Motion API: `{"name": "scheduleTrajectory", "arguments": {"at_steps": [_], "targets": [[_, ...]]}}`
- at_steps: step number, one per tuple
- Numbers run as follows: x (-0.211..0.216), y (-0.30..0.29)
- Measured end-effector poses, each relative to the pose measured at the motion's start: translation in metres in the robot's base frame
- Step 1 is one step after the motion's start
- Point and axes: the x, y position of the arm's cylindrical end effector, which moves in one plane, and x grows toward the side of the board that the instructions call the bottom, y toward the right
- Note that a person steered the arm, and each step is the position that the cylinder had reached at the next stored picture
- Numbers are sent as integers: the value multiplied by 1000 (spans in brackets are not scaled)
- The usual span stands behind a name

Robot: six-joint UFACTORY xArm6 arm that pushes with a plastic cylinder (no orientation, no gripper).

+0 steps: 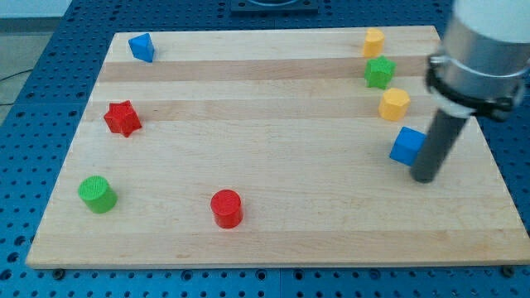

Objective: Move the red circle to the bottom of the blue cube

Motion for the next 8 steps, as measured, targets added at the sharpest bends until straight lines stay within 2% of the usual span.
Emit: {"name": "scheduleTrajectory", "arguments": {"at_steps": [2,4,5,6,7,8], "targets": [[-32,-8],[-45,-4],[77,-26],[107,-74],[100,-218],[80,-318]]}}
